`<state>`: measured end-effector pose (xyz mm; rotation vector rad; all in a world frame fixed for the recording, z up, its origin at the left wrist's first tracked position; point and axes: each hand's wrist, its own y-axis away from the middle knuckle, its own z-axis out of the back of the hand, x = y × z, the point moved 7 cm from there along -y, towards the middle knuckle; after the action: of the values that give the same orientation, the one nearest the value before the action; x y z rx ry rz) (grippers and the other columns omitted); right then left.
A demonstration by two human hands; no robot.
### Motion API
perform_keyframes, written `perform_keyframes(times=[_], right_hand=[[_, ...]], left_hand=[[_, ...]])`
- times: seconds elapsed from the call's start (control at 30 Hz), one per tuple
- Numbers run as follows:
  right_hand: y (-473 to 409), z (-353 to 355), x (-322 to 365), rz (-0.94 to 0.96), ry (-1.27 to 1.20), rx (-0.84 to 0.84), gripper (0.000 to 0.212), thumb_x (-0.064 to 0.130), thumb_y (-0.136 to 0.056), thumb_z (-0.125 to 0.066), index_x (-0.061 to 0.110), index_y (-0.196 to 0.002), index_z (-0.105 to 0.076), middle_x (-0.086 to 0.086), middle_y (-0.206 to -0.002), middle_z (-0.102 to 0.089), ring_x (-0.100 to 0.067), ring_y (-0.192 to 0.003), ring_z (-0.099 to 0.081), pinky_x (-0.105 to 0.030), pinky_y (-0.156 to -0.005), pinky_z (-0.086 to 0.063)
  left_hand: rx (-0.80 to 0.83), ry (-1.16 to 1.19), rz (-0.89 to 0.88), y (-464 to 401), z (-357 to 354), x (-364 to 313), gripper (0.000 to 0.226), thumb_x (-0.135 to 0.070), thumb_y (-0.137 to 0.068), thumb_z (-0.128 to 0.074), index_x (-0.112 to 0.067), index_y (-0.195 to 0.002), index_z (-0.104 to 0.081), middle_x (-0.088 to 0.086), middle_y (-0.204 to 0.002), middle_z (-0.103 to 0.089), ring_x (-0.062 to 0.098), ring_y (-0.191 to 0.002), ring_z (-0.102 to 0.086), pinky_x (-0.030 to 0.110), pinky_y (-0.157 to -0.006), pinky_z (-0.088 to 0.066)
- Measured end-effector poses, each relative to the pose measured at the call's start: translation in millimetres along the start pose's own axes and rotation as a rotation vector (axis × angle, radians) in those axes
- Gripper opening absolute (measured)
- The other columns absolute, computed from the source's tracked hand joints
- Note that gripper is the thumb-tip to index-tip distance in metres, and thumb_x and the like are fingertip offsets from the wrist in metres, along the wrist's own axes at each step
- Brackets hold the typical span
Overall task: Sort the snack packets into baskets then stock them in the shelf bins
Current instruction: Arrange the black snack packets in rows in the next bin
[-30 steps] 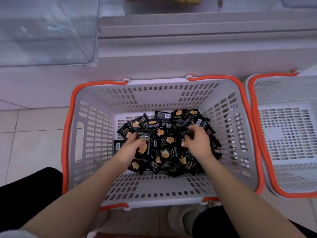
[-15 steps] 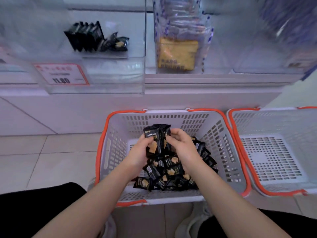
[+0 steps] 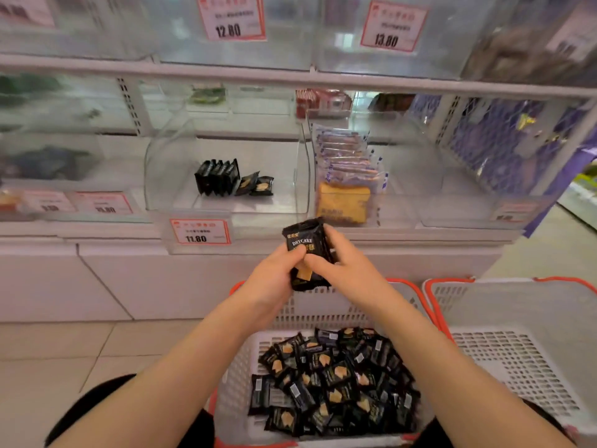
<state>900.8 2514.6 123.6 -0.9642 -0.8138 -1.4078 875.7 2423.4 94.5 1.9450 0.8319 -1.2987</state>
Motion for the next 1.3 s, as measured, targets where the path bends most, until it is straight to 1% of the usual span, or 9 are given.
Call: perform_keyframes(times=[0.13,0.3,0.43,0.5,0.6,0.73,0.9,1.2,1.3], right_hand=[[-26.9,23.0,38.1,0.013,0.082,-0.071,0.028,0.023,-0.080,-0.066,0.029,-0.106,-0.057,0.006,-0.104,-0.067,-0.011,-0.096,-0.063,-0.028,-0.084,-0.051],[-78.8,38.2,59.3,-0.115,0.022,-0.237,0.025,0.016,-0.076,-0.066,0.016,-0.101,-0.063,-0.001,-0.095,-0.069,-0.019,-0.091,-0.063,-0.033,-0.081,-0.051],[-110.7,41.3,86.8,-0.107,0.593,-0.369,0.038,0.034,-0.075,-0.058,0.014,-0.108,-0.052,-0.005,-0.102,-0.063,-0.028,-0.096,-0.059,-0.036,-0.077,-0.049],[-121.5,33.8,95.7,-0.085,0.758,-0.369,0.041,0.035,-0.076,-0.055,0.012,-0.109,-0.047,-0.009,-0.106,-0.059,-0.031,-0.098,-0.058,-0.036,-0.074,-0.048],[-137.3,16.0,95.4,-0.091,0.851,-0.306,0.042,0.034,-0.080,-0.055,0.009,-0.111,-0.043,-0.011,-0.109,-0.056,-0.030,-0.101,-0.055,-0.036,-0.074,-0.044],[-157.6,-6.3,81.3,-0.163,1.000,-0.238,0.052,0.036,-0.084,-0.057,0.004,-0.121,-0.039,-0.013,-0.118,-0.054,-0.029,-0.111,-0.053,-0.035,-0.080,-0.044],[-188.4,-18.3,40.0,-0.364,0.988,-0.168,0.050,0.025,-0.084,-0.057,0.001,-0.124,-0.040,-0.012,-0.122,-0.053,-0.029,-0.115,-0.052,-0.031,-0.083,-0.044],[-254.6,-39.5,-3.7,-0.461,0.861,-0.078,0.019,0.020,-0.083,-0.058,0.009,-0.099,-0.055,-0.010,-0.109,-0.062,-0.028,-0.102,-0.061,-0.028,-0.069,-0.042],[-268.7,-45.4,-7.0,-0.430,0.753,-0.159,0.032,0.020,-0.084,-0.059,0.005,-0.111,-0.049,-0.013,-0.115,-0.060,-0.032,-0.108,-0.058,-0.029,-0.073,-0.041]], left_hand=[[0.039,-0.263,-0.031,-13.5,12.0,-46.8,0.023,-0.024,-0.100,-0.037,-0.021,-0.109,-0.058,0.010,-0.106,-0.065,0.020,-0.097,-0.061,0.040,-0.094,-0.048],[-0.099,-0.494,-0.170,-57.3,53.3,-106.9,0.027,-0.023,-0.098,-0.038,-0.022,-0.087,-0.062,0.002,-0.084,-0.067,0.011,-0.068,-0.061,0.026,-0.068,-0.048],[-0.159,-1.412,-0.317,-109.8,89.9,-131.3,0.021,-0.015,-0.093,-0.043,-0.009,-0.098,-0.063,0.011,-0.102,-0.066,0.026,-0.093,-0.060,0.031,-0.079,-0.044],[-0.004,-1.824,-0.240,-138.3,99.9,-116.6,0.023,-0.010,-0.092,-0.040,-0.005,-0.101,-0.060,0.014,-0.109,-0.062,0.032,-0.101,-0.058,0.036,-0.080,-0.046],[0.259,-2.117,-0.095,-173.7,112.3,-85.1,0.036,-0.003,-0.090,-0.037,-0.006,-0.122,-0.053,0.010,-0.130,-0.049,0.031,-0.115,-0.051,0.041,-0.091,-0.046],[0.483,-2.229,-0.215,-204.8,104.8,-68.8,0.040,-0.003,-0.089,-0.041,-0.006,-0.129,-0.046,0.009,-0.139,-0.042,0.027,-0.129,-0.039,0.037,-0.105,-0.035],[0.538,-2.382,-0.318,-224.8,110.4,-66.8,0.035,-0.007,-0.093,-0.040,-0.009,-0.128,-0.049,0.008,-0.132,-0.049,0.027,-0.124,-0.041,0.037,-0.100,-0.037],[0.171,-2.113,-0.150,-220.3,158.1,-107.2,0.031,-0.005,-0.090,-0.044,-0.008,-0.120,-0.047,0.010,-0.125,-0.045,0.029,-0.116,-0.047,0.041,-0.083,-0.043],[0.036,-2.024,-0.063,-217.9,171.5,-117.0,0.037,-0.010,-0.087,-0.054,-0.008,-0.123,-0.046,0.012,-0.124,-0.044,0.030,-0.116,-0.046,0.041,-0.086,-0.044]])
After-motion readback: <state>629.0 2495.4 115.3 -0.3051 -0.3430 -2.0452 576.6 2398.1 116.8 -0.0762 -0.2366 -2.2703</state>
